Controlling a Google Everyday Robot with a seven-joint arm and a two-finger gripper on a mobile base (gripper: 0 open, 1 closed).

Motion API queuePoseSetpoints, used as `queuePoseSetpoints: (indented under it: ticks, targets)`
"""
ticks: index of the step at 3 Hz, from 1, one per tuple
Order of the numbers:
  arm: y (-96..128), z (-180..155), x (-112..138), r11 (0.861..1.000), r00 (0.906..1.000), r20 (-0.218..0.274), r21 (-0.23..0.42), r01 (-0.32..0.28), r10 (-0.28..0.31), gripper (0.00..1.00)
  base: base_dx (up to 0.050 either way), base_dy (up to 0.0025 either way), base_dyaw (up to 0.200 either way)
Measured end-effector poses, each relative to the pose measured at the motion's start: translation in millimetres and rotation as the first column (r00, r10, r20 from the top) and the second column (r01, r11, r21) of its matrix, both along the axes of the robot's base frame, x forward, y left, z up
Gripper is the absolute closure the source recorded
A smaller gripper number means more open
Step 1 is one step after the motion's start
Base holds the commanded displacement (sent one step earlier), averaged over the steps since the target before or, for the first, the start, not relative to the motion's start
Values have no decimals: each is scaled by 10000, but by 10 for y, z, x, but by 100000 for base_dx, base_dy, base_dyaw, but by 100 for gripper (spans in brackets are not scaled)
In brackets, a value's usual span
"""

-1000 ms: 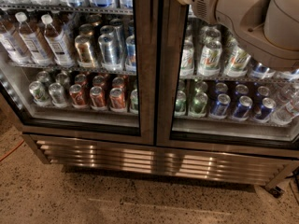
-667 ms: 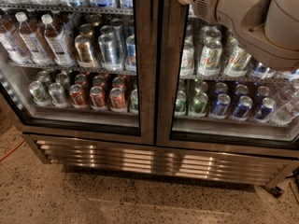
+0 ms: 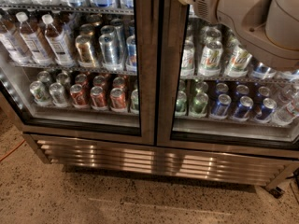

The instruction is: Open right fridge door

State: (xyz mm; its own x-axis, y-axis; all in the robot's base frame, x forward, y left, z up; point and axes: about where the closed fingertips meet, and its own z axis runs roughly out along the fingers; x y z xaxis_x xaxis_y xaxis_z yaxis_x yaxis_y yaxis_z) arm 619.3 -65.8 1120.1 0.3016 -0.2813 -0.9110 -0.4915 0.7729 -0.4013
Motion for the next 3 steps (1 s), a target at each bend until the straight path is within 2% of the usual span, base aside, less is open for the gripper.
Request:
queuePoseSetpoints:
  ticks: [2, 3]
  targets:
    - [-22, -13, 10, 9999, 9999, 18, -33, 113, -113, 100, 0, 0, 0]
    - [65, -29, 8, 9998, 9999, 13, -168, 122, -122, 100, 0, 0, 0]
